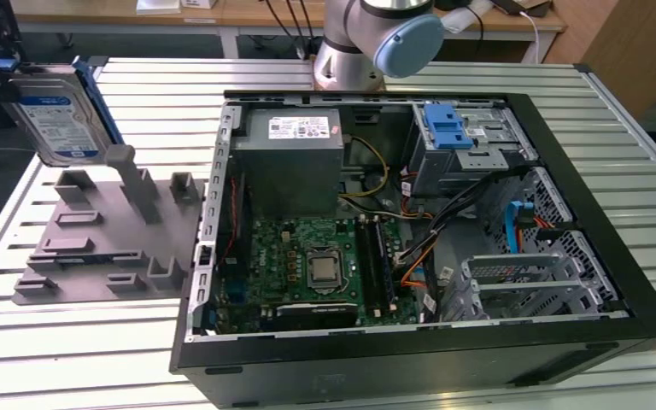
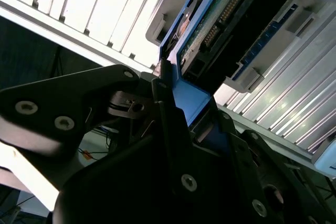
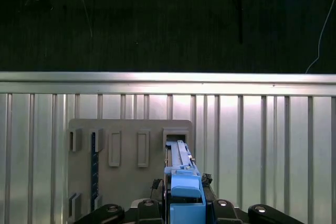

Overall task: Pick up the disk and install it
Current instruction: 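Pick up the disk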

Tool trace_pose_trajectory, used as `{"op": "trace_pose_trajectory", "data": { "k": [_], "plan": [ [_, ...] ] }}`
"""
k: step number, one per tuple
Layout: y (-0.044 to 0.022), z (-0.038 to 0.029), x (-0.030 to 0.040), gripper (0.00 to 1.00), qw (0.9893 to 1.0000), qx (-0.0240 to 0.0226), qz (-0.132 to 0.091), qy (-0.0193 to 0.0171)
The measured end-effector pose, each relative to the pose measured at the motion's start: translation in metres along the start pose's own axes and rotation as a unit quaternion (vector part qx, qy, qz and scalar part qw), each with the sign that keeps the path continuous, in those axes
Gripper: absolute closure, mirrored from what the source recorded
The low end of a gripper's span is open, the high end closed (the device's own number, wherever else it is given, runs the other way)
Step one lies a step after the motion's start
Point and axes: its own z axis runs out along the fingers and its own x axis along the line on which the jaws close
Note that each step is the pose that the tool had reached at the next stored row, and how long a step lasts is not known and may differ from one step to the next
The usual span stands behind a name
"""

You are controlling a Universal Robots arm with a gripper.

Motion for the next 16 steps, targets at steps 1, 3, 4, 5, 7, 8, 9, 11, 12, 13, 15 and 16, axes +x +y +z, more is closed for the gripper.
{"op": "trace_pose_trajectory", "data": {
  "k": [1,3,4,5,7,8,9,11,12,13,15,16],
  "plan": [
    [0.0000,-0.0010,0.0000,0.64,1.0000,0.0000,0.000,0.0000],
    [0.0000,-0.0033,0.0000,0.64,1.0000,0.0000,0.000,0.0000],
    [0.0000,-0.0047,0.0000,0.64,1.0000,0.0001,0.000,0.0000],
    [0.0000,-0.0060,0.0000,0.64,1.0000,0.0000,0.000,0.0001],
    [0.0000,-0.0086,0.0000,0.64,1.0000,0.0000,0.000,0.0002],
    [0.0001,-0.0098,0.0000,0.64,1.0000,0.0000,0.000,0.0002],
    [0.0001,-0.0111,0.0000,0.64,1.0000,0.0000,0.000,0.0002],
    [0.0001,-0.0135,0.0000,0.64,1.0000,0.0000,0.000,0.0002],
    [0.0001,-0.0146,0.0000,0.64,1.0000,0.0001,0.000,0.0002],
    [0.0001,-0.0157,0.0000,0.64,1.0000,0.0000,0.000,0.0002],
    [0.0001,-0.0177,0.0000,0.64,1.0000,0.0000,0.000,0.0002],
    [0.0001,-0.0186,0.0000,0.64,1.0000,0.0000,0.000,0.0002]
  ]
}}
